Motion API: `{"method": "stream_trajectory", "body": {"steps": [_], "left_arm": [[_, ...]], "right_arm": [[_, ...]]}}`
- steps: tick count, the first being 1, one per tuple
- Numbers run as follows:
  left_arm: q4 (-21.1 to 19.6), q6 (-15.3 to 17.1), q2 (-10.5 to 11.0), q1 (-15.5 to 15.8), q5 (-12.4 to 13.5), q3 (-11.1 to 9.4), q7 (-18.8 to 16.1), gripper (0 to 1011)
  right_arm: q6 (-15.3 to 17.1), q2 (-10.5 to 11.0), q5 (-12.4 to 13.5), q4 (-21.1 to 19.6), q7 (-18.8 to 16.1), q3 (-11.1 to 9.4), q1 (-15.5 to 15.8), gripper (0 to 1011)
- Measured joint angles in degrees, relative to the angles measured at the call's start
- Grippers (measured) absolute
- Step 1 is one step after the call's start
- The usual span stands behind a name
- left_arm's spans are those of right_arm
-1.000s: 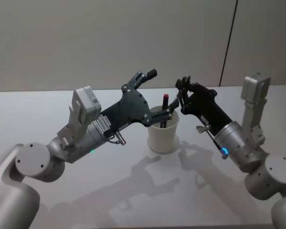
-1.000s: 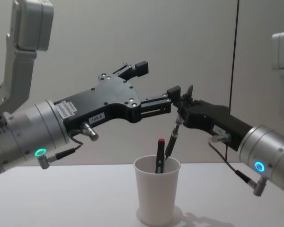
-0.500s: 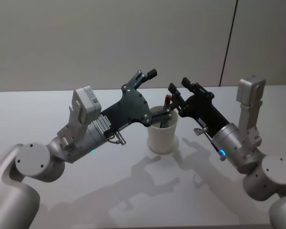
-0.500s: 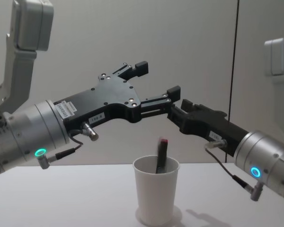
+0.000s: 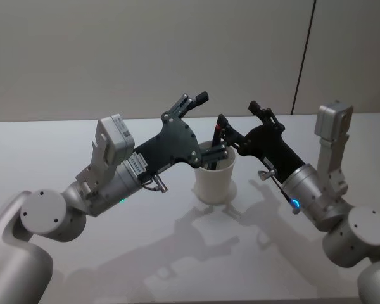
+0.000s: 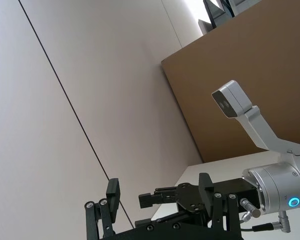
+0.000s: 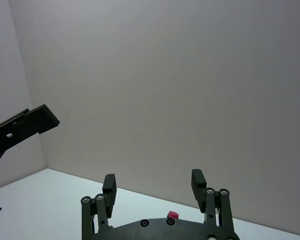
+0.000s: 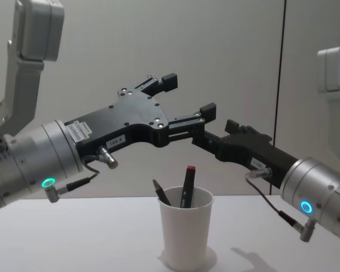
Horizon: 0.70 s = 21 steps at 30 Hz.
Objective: Place the pen into the pen holder.
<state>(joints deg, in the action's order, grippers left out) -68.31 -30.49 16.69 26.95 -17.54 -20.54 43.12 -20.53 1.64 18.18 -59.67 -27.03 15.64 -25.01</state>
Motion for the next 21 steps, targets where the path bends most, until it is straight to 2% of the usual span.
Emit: {"method": "stream_trajectory", "body": {"steps": [1, 4, 21], "left_arm": [[0.0, 0.0, 0.0, 0.0, 0.0, 0.0, 0.0, 1000], [0.0, 0.0, 0.0, 0.0, 0.0, 0.0, 0.0, 1000], [0.0, 0.0, 0.0, 0.0, 0.0, 0.0, 0.0, 1000]], "right_arm": [[0.0, 0.0, 0.1, 0.0, 0.0, 0.0, 0.0, 939], [0.0, 0.0, 0.1, 0.0, 0.0, 0.0, 0.0, 1001], [0.1, 0.1, 0.3, 0.0, -0.1, 0.0, 0.1, 1001]]}}
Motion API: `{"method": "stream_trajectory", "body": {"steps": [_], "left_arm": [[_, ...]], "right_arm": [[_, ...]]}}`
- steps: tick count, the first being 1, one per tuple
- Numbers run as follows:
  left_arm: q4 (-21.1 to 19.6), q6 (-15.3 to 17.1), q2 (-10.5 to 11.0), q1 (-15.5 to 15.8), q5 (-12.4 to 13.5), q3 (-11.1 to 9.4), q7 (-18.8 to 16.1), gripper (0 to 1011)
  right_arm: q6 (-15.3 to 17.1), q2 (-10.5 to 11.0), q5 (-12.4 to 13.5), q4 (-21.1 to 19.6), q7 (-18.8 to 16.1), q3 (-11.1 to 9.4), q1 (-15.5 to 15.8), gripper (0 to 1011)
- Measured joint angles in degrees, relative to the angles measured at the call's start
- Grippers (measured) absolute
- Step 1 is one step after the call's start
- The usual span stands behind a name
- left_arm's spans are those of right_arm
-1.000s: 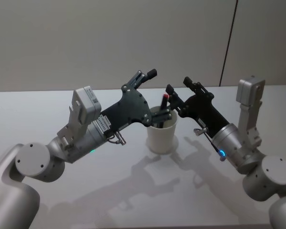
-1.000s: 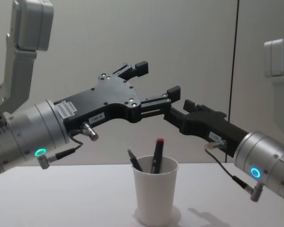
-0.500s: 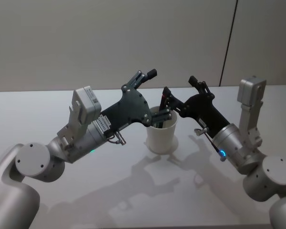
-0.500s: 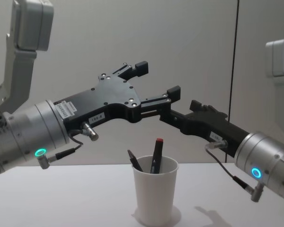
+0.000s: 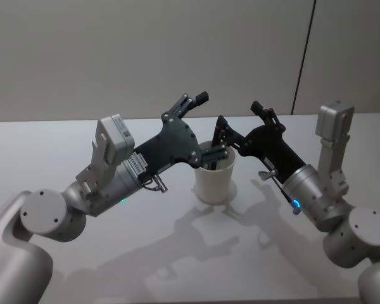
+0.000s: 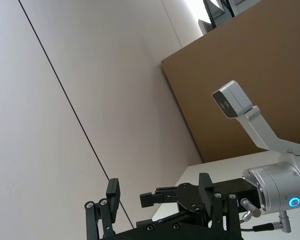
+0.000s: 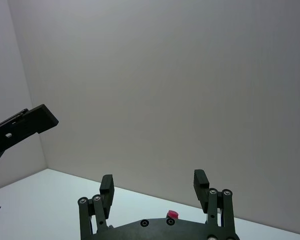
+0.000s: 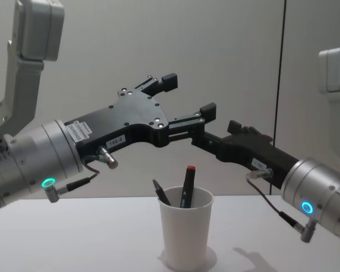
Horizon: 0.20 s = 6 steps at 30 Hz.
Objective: Place the pen into the pen holder.
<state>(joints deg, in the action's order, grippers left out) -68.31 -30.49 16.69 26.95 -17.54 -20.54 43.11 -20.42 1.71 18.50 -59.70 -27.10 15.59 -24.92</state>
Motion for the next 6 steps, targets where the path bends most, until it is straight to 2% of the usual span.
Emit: {"method": "stream_trajectory", "body": {"steps": [6], "left_arm": [[0.0, 0.0, 0.0, 0.0, 0.0, 0.0, 0.0, 1000]], "right_arm": [[0.0, 0.0, 0.0, 0.0, 0.0, 0.0, 0.0, 1001]]}}
